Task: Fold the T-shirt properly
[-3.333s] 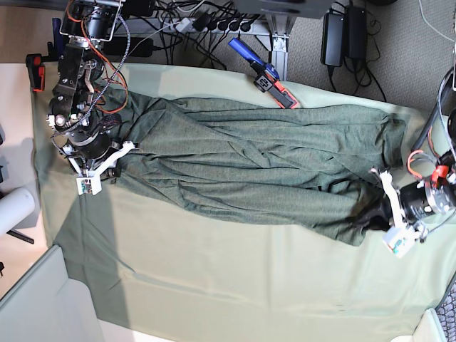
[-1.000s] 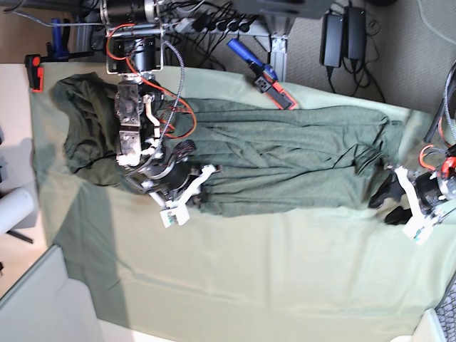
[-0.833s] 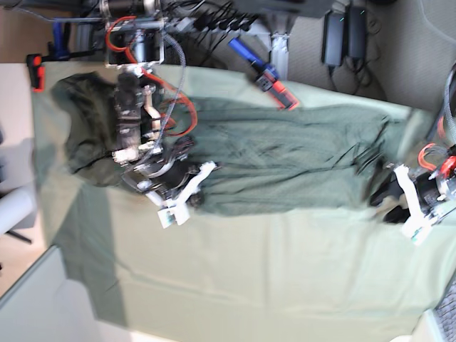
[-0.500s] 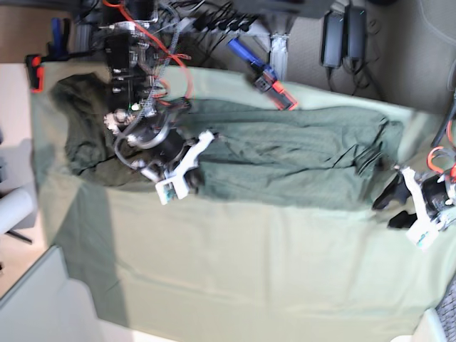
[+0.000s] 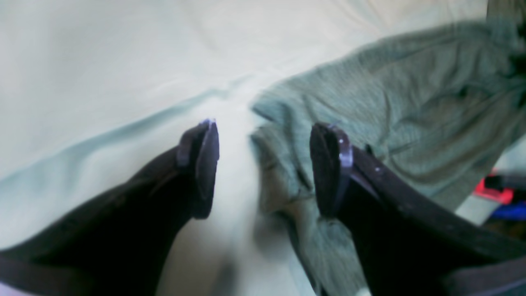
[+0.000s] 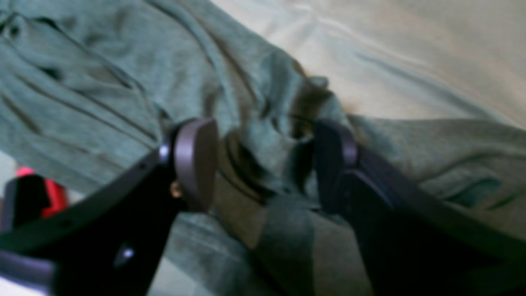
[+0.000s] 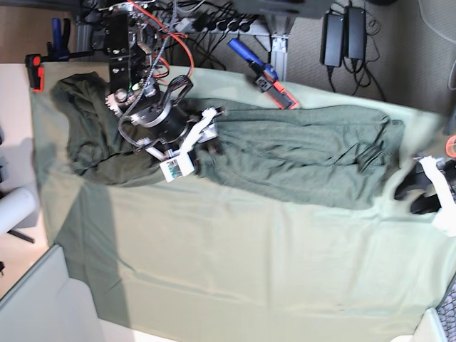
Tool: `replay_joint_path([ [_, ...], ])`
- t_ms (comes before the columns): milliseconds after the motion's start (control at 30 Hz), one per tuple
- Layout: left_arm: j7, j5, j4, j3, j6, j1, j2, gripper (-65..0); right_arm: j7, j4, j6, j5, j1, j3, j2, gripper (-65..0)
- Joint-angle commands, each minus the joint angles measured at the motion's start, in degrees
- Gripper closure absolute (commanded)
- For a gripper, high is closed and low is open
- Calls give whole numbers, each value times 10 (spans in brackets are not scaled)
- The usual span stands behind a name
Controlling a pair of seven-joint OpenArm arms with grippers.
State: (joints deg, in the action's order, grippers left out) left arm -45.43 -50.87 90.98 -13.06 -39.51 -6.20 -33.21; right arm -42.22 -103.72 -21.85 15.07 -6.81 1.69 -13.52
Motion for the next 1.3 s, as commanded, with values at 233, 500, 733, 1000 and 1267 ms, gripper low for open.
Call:
replay_joint_path([
  [233, -22, -98, 9, -96, -5, -89, 57, -382, 32, -11, -5, 25, 7, -2, 2, -369],
  [500, -7, -89, -16, -96, 1, -95, 143, -382, 25, -11, -5, 25, 6, -2, 2, -369],
  [733, 10, -69, -83, -96, 1, -69, 200, -382, 25, -11, -5, 25, 6, -2, 2, -369],
  [1000, 15, -53, -88, -65, 1, -41, 221, -382, 25, -11, -4, 25, 6, -2, 2, -369],
  [1267, 34, -29, -88, -40, 3, -17, 238, -382, 25, -11, -4, 26, 6, -2, 2, -369],
])
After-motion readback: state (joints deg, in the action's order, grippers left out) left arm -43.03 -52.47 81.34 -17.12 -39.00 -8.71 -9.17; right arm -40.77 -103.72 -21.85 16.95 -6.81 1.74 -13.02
